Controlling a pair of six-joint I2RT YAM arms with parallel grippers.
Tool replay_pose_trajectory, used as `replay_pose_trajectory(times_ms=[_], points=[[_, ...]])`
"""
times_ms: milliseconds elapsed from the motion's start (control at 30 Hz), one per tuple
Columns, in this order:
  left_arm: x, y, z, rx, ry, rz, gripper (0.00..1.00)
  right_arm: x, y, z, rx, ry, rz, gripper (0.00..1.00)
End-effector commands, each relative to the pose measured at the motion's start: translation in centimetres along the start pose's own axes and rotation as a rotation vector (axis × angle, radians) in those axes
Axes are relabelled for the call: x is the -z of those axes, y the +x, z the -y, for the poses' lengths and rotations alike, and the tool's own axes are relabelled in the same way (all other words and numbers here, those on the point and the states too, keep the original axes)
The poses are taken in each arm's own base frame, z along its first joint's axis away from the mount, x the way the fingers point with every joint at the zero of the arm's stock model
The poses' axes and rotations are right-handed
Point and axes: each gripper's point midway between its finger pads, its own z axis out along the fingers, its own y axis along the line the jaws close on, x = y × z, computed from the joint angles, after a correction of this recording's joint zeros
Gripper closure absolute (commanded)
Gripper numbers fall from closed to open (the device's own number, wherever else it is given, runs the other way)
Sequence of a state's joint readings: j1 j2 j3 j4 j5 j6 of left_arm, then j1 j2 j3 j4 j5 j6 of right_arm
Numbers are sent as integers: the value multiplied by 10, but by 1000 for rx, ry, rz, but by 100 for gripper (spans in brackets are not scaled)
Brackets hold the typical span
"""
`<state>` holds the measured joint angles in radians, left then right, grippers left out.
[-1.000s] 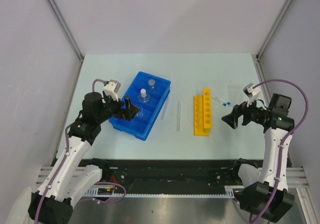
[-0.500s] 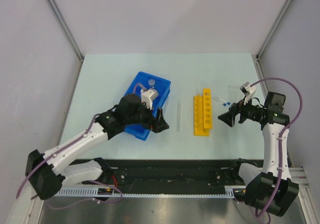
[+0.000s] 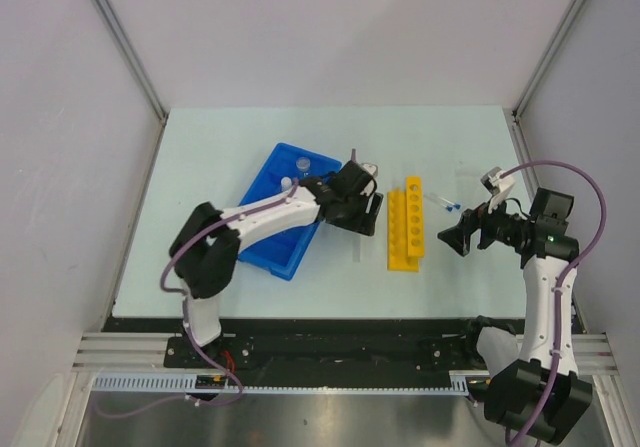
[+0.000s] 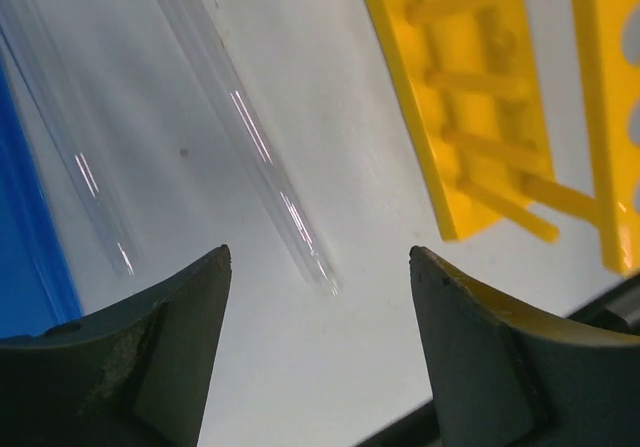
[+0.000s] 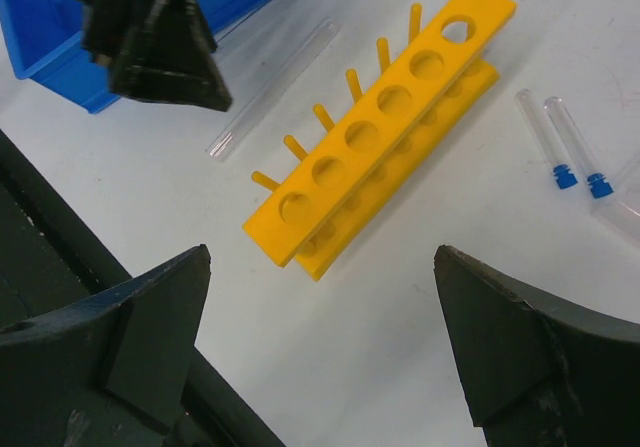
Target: Organize the chemistry lab equipment
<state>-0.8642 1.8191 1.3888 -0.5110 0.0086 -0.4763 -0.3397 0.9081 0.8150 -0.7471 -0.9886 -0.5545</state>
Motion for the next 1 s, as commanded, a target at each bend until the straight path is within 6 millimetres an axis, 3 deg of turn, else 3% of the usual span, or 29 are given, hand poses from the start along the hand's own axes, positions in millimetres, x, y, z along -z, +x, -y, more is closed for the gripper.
replay_pose_trajectory(times_ms=[0,33,233,333,533,967], points=[[-18,-26,-10,-85,-111,-13,25,5,-4,4,61,42,18,0],[-36,-18,-16,-95,-135,-55,25,6,-5,3,66,45,20,0],[-65,-37,-35,-74,-226,-79,31,6,-4,2,73,41,23,0],[-68,-47,-40,-53,-233,-68,32,6,-4,1,77,38,24,0],[-83,-35,-45,-48,-235,-128,36,7,-5,0,85,40,24,0],[-95,-12,-45,-24,-199,-188,63,10,-6,-3,87,30,42,0]])
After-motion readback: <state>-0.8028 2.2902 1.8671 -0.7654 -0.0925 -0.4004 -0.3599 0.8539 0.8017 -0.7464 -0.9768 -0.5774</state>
